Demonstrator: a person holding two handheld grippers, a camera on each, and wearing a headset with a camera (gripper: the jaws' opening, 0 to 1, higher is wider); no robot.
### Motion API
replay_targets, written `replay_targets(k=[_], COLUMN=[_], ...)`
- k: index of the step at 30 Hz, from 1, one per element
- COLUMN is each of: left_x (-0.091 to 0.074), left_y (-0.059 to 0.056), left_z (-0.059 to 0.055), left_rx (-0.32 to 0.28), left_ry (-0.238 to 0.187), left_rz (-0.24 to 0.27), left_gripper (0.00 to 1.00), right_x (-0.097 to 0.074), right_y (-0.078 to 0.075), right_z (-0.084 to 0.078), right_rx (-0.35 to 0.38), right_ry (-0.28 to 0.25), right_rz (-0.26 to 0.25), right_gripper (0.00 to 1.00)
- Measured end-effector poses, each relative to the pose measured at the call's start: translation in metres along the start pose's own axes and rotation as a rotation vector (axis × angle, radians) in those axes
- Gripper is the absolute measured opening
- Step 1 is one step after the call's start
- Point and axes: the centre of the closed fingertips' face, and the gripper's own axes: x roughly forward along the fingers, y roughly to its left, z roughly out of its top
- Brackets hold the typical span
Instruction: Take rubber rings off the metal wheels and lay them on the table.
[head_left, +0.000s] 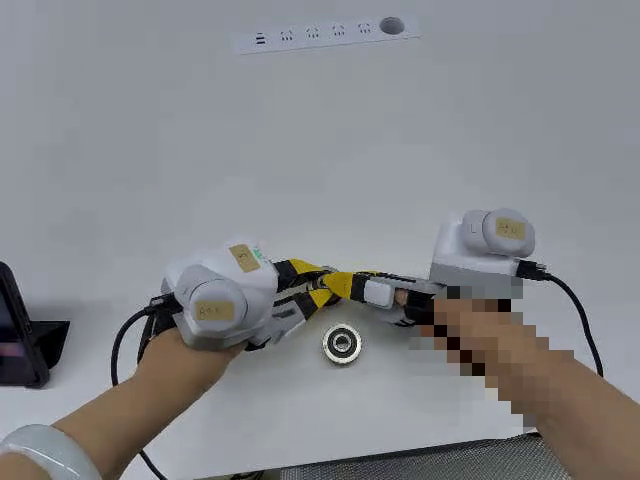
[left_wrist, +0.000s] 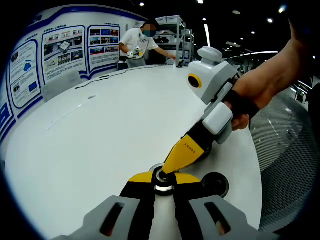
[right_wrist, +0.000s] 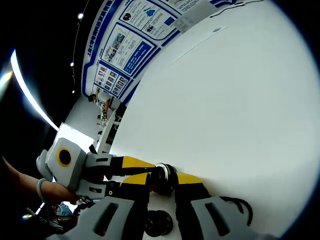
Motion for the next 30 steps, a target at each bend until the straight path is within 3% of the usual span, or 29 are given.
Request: replay_targets(k=[17,30], left_x=[-0.0003,-0.0003], left_y=[0.0000,-0.0002], left_z=[0.0004,0.0003], left_rx=[0.000,-0.004], left_ry=[-0.001,-0.003], left_rz=[-0.002,0.000], left_gripper=[0.14,0.14], right_x=[-0.0086,-0.0098], right_y=[-0.0054,-0.0018], right_z=[-0.0040,-0.0016], right_rx=[-0.028,-0.046], right_ry=[0.009,0.000], right_rz=[-0.020,-0.023], right_gripper=[0.05,0.02])
